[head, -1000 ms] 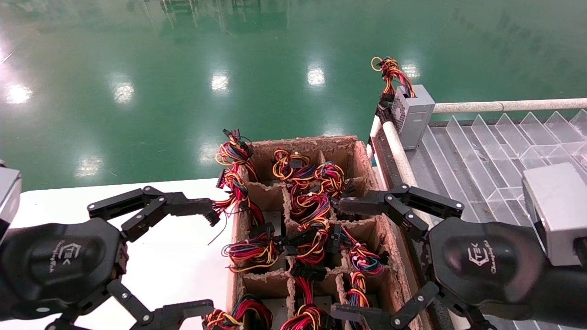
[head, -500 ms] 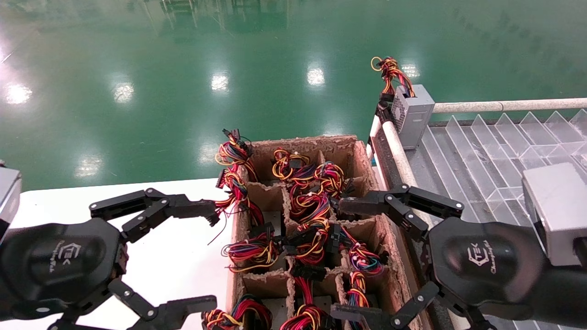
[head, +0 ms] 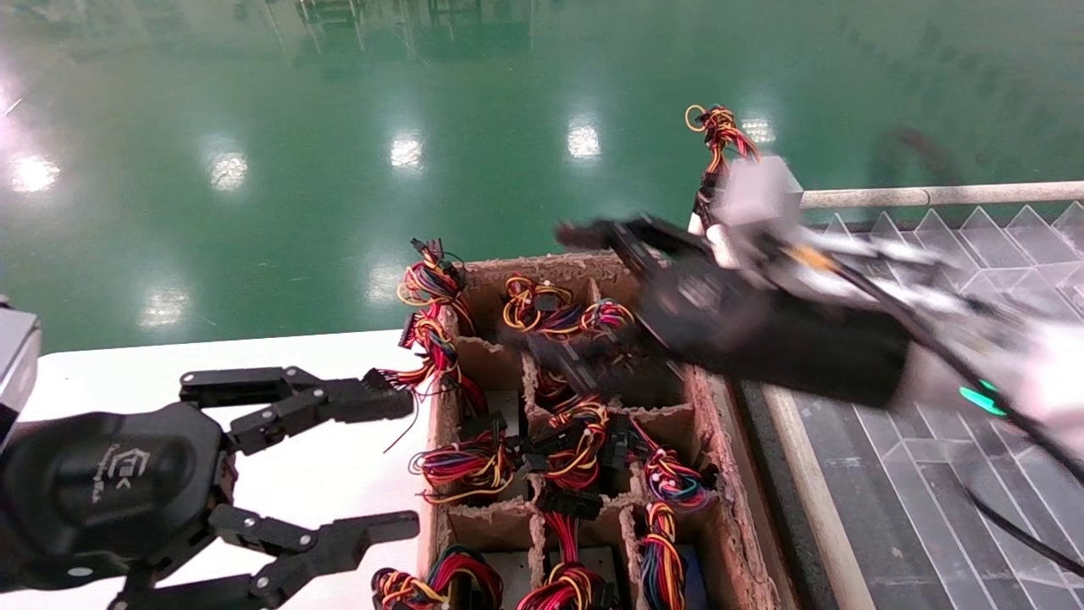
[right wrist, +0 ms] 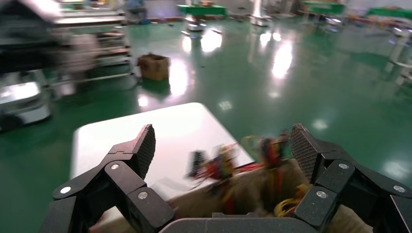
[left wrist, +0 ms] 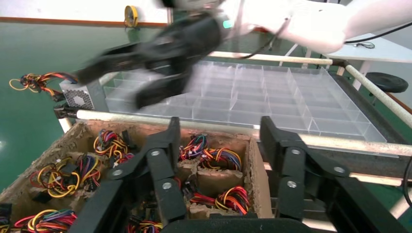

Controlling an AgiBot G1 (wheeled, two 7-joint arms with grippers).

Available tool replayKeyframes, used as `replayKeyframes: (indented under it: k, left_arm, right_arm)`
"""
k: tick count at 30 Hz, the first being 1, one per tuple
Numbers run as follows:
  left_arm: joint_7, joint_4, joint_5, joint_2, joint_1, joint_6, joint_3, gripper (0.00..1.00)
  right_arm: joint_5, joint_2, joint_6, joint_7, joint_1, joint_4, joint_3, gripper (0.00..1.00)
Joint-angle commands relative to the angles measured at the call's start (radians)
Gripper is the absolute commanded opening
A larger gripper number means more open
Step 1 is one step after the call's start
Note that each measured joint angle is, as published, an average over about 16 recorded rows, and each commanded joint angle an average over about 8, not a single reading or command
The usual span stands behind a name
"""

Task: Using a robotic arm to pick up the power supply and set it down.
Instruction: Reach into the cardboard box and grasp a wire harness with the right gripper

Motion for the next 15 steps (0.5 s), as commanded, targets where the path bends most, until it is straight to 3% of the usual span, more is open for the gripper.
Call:
replayKeyframes:
  k: [1,8,15]
  left_arm:
    - [0.000,0.000,0.000,0.000,0.000,0.000,0.000,0.00]
    - [0.000,0.000,0.000,0.000,0.000,0.000,0.000,0.00]
    - [0.000,0.000,0.000,0.000,0.000,0.000,0.000,0.00]
  right_arm:
    - [-0.056,-0.065,0.050,0.020,0.054,-0.043,-0.033,1.00]
    - [-0.182,-0.272,0.128,0.025,0.203,-0.310,-0.123,1.00]
    - [-0.216,-0.401,0.159,-0.027,0.278,-0.521,-0.154,1.00]
